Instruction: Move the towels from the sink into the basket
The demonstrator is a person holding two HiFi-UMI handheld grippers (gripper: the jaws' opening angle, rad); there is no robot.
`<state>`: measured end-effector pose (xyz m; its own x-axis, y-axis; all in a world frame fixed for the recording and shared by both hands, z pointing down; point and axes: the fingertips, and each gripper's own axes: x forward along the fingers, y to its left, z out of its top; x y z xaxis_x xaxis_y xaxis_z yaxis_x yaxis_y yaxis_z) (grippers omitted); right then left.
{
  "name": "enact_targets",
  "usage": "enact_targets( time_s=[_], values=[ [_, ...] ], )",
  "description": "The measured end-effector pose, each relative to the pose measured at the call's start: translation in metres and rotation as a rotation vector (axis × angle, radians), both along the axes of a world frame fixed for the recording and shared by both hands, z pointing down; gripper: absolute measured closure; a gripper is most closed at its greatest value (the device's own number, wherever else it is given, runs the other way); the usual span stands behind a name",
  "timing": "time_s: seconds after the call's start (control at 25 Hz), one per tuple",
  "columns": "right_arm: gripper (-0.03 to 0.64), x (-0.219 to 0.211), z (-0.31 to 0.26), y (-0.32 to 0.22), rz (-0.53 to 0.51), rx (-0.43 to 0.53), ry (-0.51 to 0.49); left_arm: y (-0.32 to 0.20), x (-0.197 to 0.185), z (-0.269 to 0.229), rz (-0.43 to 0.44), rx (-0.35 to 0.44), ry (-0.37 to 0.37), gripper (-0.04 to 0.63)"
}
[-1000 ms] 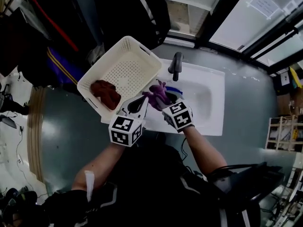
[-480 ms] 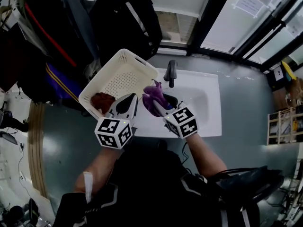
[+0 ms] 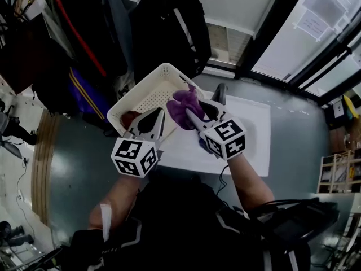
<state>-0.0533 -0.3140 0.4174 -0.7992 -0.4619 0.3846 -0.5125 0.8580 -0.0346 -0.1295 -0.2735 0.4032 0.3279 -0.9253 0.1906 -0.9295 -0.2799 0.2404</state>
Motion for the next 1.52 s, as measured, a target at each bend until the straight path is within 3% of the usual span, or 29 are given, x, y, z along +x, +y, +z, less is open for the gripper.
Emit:
enact_targets(
  time_s=[0.4,0.72,1.12,1.52],
  values=[
    [0.475,-0.076,0.002,-0.025,-0.106,0.015,0.022,0.004,-0.071,-0.01,-0.162,0.022,-0.066,0.591],
    [0.473,-0.13,0.058,-0.036,-0.19,-0.06,0.147,0.001,-0.114,0.005,-0.256,-0.018,-0.056,0.591],
    [0.472,-0.166,0.151,-0.049,-0.232,-0.216,0.355,-0.007,-0.143,0.042,-0.303,-0.108,-0.016,0.591],
    [0.471,-0.183,0.207,-0.054,-0.239,-0.345,0.469,-0.007,-0.151,0.057,-0.31,-0.145,0.026,0.591]
  ],
)
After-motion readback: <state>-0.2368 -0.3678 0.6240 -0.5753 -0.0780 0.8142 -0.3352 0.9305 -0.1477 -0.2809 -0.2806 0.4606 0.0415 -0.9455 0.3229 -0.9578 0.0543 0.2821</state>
